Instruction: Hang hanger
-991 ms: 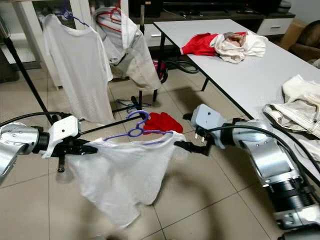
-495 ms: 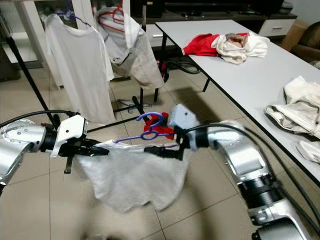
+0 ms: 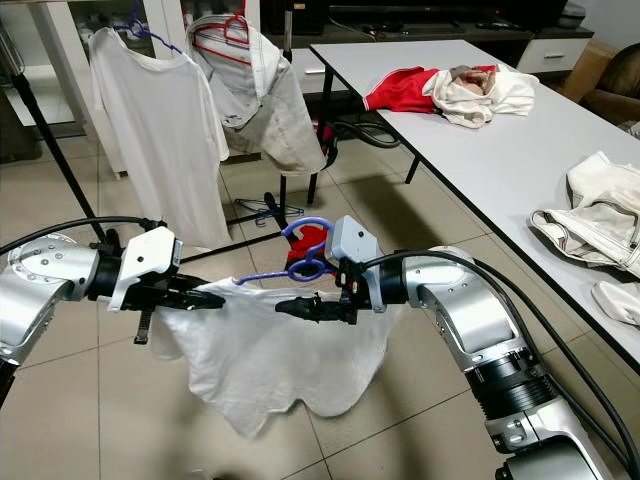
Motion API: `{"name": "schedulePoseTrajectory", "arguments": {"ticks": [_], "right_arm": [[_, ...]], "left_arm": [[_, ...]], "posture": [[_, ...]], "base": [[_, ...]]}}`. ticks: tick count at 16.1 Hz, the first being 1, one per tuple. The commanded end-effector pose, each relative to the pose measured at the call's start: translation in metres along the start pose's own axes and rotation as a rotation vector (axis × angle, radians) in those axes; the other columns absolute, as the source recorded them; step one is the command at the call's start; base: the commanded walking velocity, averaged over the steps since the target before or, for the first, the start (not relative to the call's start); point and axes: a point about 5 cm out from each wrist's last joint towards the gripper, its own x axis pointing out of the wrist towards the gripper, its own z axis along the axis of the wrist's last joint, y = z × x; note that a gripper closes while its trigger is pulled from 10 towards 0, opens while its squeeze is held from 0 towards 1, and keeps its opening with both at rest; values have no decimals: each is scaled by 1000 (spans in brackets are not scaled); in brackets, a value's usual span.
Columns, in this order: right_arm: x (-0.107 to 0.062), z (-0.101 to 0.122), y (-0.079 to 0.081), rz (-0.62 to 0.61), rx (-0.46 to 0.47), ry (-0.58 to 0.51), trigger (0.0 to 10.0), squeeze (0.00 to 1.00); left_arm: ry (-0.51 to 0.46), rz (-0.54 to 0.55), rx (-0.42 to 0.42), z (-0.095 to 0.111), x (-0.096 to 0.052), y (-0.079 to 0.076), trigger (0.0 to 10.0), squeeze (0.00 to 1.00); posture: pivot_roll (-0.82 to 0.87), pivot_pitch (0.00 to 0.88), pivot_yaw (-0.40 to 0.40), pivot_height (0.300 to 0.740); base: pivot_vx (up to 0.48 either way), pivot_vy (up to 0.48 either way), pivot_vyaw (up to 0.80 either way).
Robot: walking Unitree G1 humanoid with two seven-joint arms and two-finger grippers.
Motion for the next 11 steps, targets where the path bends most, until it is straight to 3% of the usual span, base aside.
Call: {"name": "schedulePoseTrajectory", "arguments": {"ticks": [1,3,11], "right_arm": [[-5,5,-2,0,-6,-12,0,0],[-5,7,-4,17,-18,2,0,0],[0,2,-4,38,11,44,0,0]], "left_arm": [[-1,2,34,7,-3,3,0,0],[23,-12,18,2,-9,1,0,0],[-9,24,-8,3,-9,5,0,0]], "posture": [[-129,0,-60,740],[-144,0,-45,740],[-142,0,-44,740]], "base": [[0,0,0],[0,0,0],[0,0,0]]}}
